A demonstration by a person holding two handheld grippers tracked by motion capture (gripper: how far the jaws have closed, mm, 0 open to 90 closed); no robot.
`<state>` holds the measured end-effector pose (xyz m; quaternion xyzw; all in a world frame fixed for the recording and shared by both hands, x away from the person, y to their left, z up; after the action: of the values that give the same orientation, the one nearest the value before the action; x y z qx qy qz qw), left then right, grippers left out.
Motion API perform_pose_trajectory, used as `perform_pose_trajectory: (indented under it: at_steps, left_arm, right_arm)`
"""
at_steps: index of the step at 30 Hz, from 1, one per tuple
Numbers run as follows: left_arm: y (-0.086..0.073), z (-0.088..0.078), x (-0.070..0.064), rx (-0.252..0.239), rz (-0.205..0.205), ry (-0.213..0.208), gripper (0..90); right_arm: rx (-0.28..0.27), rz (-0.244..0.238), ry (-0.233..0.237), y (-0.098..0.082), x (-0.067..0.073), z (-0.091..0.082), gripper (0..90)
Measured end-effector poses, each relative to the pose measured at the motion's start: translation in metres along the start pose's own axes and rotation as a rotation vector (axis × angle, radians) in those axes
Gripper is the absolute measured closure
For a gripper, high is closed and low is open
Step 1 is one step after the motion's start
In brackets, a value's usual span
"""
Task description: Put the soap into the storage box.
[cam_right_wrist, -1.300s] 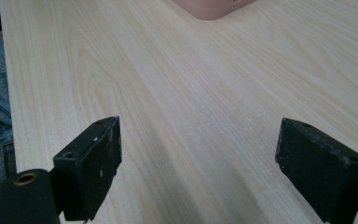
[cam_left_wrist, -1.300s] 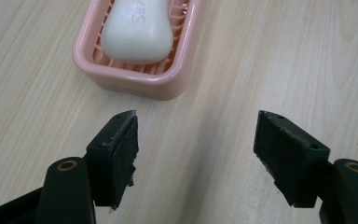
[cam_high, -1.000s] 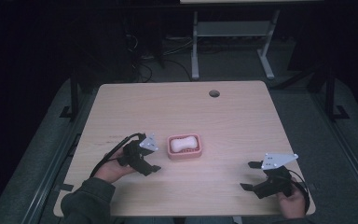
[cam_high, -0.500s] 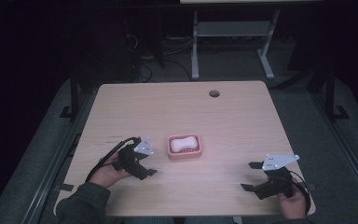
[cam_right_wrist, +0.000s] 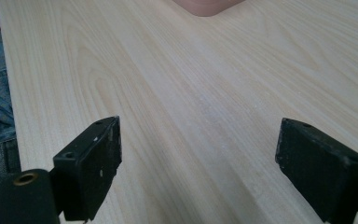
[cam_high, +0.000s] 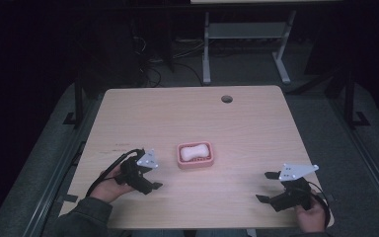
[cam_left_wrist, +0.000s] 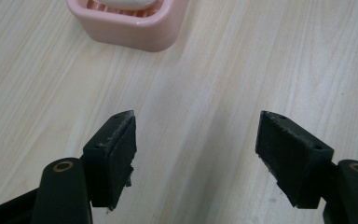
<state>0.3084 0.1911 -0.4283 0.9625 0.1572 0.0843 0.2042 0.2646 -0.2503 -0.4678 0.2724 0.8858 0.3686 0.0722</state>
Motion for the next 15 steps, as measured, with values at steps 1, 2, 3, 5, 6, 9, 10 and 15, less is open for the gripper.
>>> perform_pose_trajectory:
  at_steps: [1,2,3,5,6,9,10,15]
  left_arm:
    - [-0.002,0.000,-0.001,-0.002,-0.006,0.000,28.5]
    - [-0.003,0.000,-0.001,0.003,-0.004,-0.001,28.5]
    - [-0.006,0.000,-0.002,0.003,-0.009,-0.001,28.5]
    - [-0.012,-0.001,-0.004,-0.007,-0.024,0.001,28.4]
    - [-0.015,-0.001,-0.005,-0.017,-0.031,-0.003,28.5]
    - [-0.025,-0.003,-0.010,0.000,-0.032,0.003,28.3]
    - [-0.028,-0.003,-0.012,0.003,-0.033,0.008,28.3]
    - [-0.038,-0.003,-0.020,-0.004,-0.063,0.010,27.3]
  right_arm:
    - [0.001,0.000,-0.001,0.000,0.000,0.000,14.1]
    - [0.002,0.001,0.000,0.000,0.000,0.000,14.1]
    - [0.003,-0.001,-0.001,0.000,0.000,0.000,14.1]
    - [0.005,0.000,-0.001,-0.001,0.000,0.000,14.1]
    - [0.005,-0.001,-0.001,-0.001,0.000,0.000,14.1]
    - [0.004,-0.002,0.000,-0.001,0.000,0.000,14.0]
    - [0.003,-0.001,0.001,-0.001,0.000,-0.001,14.1]
    - [-0.011,-0.006,0.001,-0.001,0.001,-0.003,14.1]
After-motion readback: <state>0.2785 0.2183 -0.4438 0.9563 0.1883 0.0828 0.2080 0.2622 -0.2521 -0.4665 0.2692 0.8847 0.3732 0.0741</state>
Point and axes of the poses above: each handheld gripper's, and its own axes: z roughly forward along the jaws, y roughly out of its top, x roughly to its left, the point moved 2 cm from there along z, roughly forward along the jaws, and after that the axes turned 6 degrees about x, right-handed, at the moved point
